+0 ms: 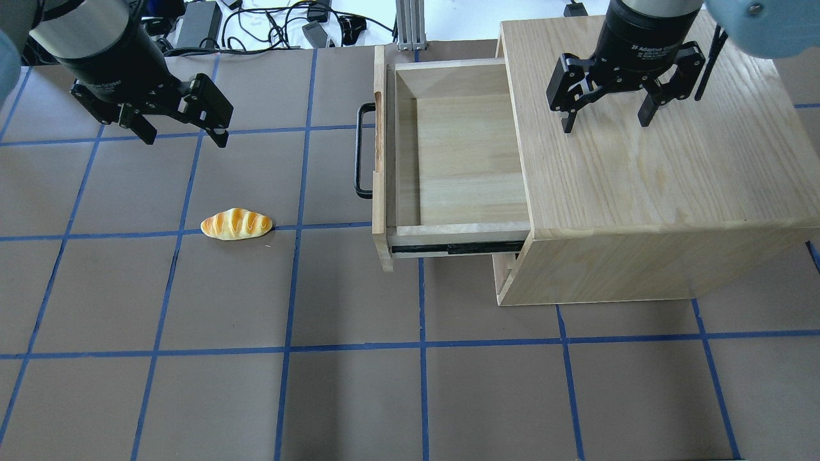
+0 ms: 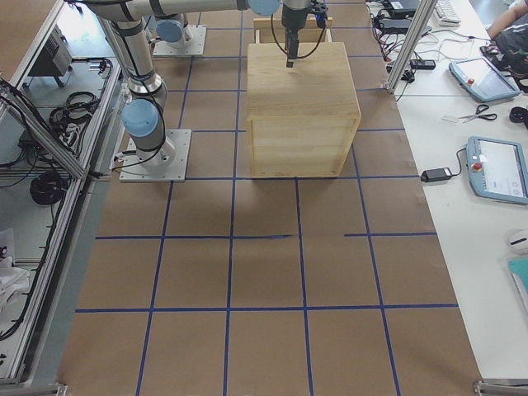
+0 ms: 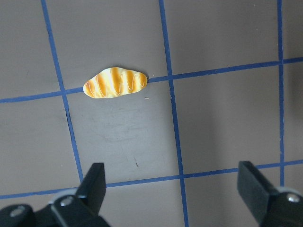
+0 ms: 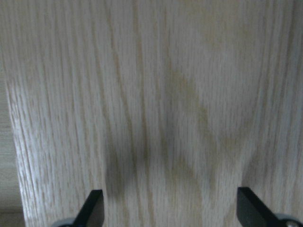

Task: Open upper drawer

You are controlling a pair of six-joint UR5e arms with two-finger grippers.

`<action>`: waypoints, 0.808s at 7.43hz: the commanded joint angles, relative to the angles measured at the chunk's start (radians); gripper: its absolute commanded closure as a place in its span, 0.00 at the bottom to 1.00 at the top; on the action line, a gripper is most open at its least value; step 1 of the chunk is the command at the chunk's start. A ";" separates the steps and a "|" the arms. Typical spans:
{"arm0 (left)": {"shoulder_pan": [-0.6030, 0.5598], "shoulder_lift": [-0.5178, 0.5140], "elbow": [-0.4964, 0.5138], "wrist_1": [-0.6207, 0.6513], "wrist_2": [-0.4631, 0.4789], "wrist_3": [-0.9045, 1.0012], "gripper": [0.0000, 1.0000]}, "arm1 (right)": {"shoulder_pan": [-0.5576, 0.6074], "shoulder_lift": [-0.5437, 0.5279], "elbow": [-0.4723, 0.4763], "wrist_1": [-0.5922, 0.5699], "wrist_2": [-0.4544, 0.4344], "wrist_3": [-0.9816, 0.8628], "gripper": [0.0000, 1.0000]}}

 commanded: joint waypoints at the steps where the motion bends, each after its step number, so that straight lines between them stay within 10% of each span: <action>1: 0.001 -0.009 0.029 -0.024 -0.001 -0.052 0.00 | 0.000 0.000 0.002 0.000 0.000 0.000 0.00; 6: -0.001 0.000 0.014 -0.023 -0.005 -0.067 0.00 | 0.000 0.000 0.000 0.000 0.000 0.000 0.00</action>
